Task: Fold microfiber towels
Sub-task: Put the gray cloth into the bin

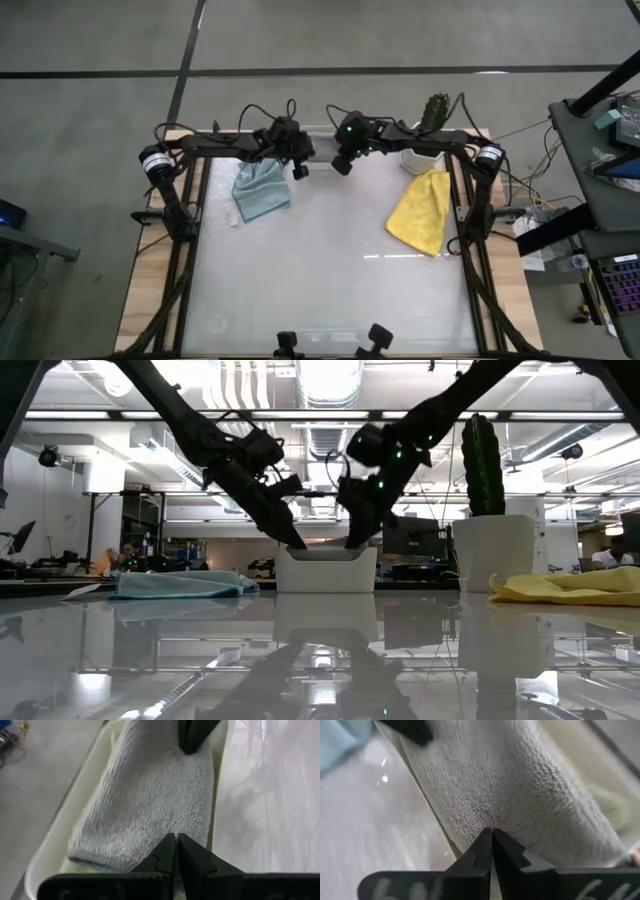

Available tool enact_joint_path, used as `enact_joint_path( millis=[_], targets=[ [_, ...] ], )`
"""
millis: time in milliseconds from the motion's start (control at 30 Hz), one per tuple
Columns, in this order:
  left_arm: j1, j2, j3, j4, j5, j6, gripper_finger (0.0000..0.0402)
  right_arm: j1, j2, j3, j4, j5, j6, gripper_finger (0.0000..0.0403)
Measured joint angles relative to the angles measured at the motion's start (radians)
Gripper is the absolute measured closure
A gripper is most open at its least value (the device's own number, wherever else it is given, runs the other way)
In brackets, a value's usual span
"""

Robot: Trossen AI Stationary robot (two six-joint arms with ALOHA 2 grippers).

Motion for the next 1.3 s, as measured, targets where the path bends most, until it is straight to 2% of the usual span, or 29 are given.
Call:
enact_joint_path(
  millis=[267,467,767,1000,1300],
  targets=[
    [-0.002,0.040,0.000,0.017,-0.018,-0.004,0.0395,-0.016,0.030,-0.002,0.002,0.007,-0.002,0.0394],
    [0.000,-0.024,-0.006,-0.020,-0.036,0.001,0.0395,-0.015,-0.018,0.011,-0.023,0.007,-0.001,0.0394],
    [0.003,-0.110,-0.005,0.021,-0.037,0.003,0.0395,-0.030,-0.058,0.052,-0.042,0.008,-0.003,0.0394],
    [0.026,-0.034,-0.006,0.144,-0.047,0.003,0.0395,-0.046,-0.055,0.070,-0.045,0.007,-0.003,0.0394],
    [0.029,0.046,-0.002,0.103,-0.077,0.001,0.0395,-0.019,-0.043,0.034,-0.052,0.000,0.037,0.0394]
  ],
)
